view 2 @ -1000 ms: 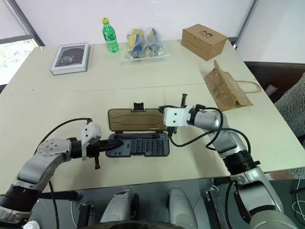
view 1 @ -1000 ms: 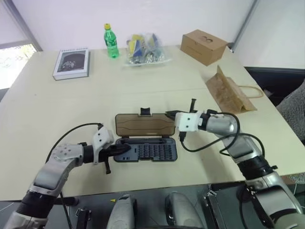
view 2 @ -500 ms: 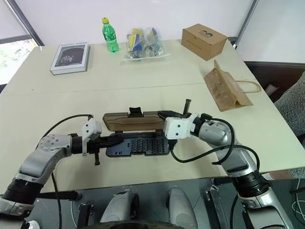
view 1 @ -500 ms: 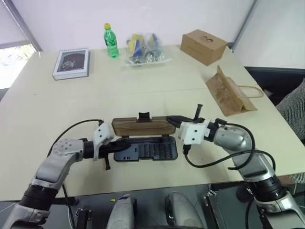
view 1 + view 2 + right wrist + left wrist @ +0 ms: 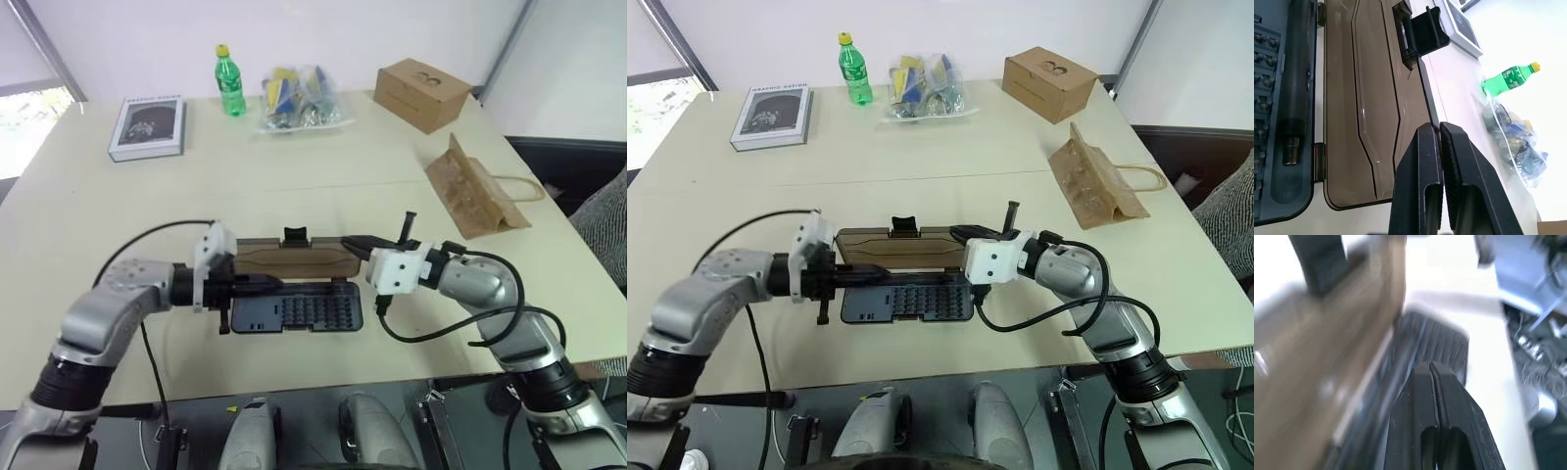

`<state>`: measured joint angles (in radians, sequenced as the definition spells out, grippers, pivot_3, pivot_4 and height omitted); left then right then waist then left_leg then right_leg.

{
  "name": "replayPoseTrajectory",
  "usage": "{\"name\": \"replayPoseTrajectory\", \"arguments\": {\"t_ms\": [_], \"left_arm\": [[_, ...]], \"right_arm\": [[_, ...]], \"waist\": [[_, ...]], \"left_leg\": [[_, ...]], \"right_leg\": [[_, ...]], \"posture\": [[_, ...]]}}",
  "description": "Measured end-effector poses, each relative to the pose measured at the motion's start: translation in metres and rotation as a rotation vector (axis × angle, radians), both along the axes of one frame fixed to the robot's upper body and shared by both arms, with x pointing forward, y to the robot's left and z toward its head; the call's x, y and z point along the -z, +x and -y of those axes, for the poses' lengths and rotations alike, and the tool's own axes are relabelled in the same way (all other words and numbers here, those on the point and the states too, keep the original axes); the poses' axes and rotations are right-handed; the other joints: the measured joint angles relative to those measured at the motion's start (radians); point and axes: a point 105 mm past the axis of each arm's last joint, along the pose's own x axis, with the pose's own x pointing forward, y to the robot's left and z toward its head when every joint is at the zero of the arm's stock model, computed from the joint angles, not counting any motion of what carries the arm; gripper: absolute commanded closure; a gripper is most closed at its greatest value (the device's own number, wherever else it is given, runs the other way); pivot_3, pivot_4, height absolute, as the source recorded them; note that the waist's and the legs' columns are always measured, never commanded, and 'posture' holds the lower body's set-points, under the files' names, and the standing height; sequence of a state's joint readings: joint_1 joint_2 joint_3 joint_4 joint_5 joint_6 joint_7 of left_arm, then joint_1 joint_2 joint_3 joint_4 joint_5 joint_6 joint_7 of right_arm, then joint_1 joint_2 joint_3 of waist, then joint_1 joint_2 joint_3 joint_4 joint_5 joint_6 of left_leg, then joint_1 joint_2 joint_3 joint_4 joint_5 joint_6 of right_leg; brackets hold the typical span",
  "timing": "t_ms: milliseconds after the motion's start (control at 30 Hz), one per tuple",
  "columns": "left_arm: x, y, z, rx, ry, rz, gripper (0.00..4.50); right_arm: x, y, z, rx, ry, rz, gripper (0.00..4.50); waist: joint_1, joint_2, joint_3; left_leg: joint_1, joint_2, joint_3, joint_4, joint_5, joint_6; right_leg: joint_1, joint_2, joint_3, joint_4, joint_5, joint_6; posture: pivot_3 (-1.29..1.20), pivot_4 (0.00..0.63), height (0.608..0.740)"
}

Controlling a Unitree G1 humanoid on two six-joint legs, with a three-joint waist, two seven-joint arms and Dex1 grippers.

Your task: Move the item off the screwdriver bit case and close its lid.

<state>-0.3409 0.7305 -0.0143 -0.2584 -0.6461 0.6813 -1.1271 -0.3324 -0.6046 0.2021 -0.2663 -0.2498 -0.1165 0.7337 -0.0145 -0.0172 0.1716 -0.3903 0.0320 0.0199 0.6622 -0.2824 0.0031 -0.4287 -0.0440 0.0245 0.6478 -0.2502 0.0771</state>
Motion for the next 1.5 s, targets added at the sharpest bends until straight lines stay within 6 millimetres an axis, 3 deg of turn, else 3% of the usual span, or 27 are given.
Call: {"name": "replayPoseTrajectory", "arguments": {"t_ms": [233,433,533,600,733,833,1267,1500], "left_arm": [[-0.065,0.023,0.003,-0.061,-0.208,0.053,4.5],[-0.1,0.067,-0.029,-0.302,-0.366,0.065,4.5],[-0.081,0.086,-0.052,-0.446,-0.271,0.09,4.5],[-0.051,0.092,-0.066,-0.516,-0.15,0.085,4.5],[0.015,0.081,-0.072,-0.459,0.119,0.079,4.5],[0.042,0.073,-0.07,-0.39,0.204,0.07,4.5],[0.05,0.067,-0.067,-0.296,0.227,0.089,4.5],[0.034,0.068,-0.056,-0.266,0.153,0.095,4.5]], "right_arm": [[0.003,0.0,0.001,-0.009,-0.008,-0.001,4.42],[0.006,0.0,0.0,-0.016,-0.013,-0.005,4.42],[0.006,0.0,0.0,-0.02,-0.014,-0.004,4.42],[0.006,0.0,0.0,-0.02,-0.014,-0.004,4.42],[0.005,0.0,0.0,-0.022,-0.015,-0.001,4.42],[0.005,0.001,-0.001,-0.023,-0.017,0.0,4.42],[0.004,-0.003,-0.005,-0.057,-0.033,0.032,4.42],[0.005,-0.003,-0.006,-0.057,-0.037,0.031,4.42]], "waist": [[0.0,-0.001,0.0],[-0.004,-0.001,0.0],[-0.006,-0.001,0.0],[-0.004,-0.001,0.0],[0.001,-0.001,0.0],[0.002,-0.001,0.001],[0.001,-0.001,0.001],[0.0,-0.001,0.001]], "left_leg": [[0.0,0.0,0.0,0.001,0.0,0.0],[0.0,0.0,-0.001,0.001,0.0,0.0],[0.0,0.0,-0.001,0.0,0.0,0.0],[0.0,0.0,-0.001,0.0,0.0,0.0],[0.0,0.0,0.0,0.0,0.0,0.0],[0.0,0.0,0.0,0.0,0.0,0.0],[0.0,0.0,0.0,0.001,0.0,0.0],[0.0,0.0,0.0,0.001,0.0,0.0]], "right_leg": [[0.0,0.0,0.0,0.0,0.001,0.001],[0.0,0.001,0.0,0.0,0.001,0.001],[0.0,0.001,0.0,0.0,0.001,0.001],[0.0,0.001,0.0,0.0,0.001,0.001],[0.0,0.0,0.0,0.0,0.0,0.001],[0.0,0.0,0.0,0.0,-0.001,-0.002],[0.0,0.0,0.0,0.0,0.001,0.001],[0.0,0.0,0.0,0.0,0.001,0.001]], "posture": [[0.0,0.15,0.74],[0.0,0.15,0.74],[0.0,0.15,0.74],[0.0,0.15,0.74],[0.0,0.15,0.74],[0.0,0.15,0.74],[0.0,0.15,0.74],[0.0,0.15,0.74]]}}
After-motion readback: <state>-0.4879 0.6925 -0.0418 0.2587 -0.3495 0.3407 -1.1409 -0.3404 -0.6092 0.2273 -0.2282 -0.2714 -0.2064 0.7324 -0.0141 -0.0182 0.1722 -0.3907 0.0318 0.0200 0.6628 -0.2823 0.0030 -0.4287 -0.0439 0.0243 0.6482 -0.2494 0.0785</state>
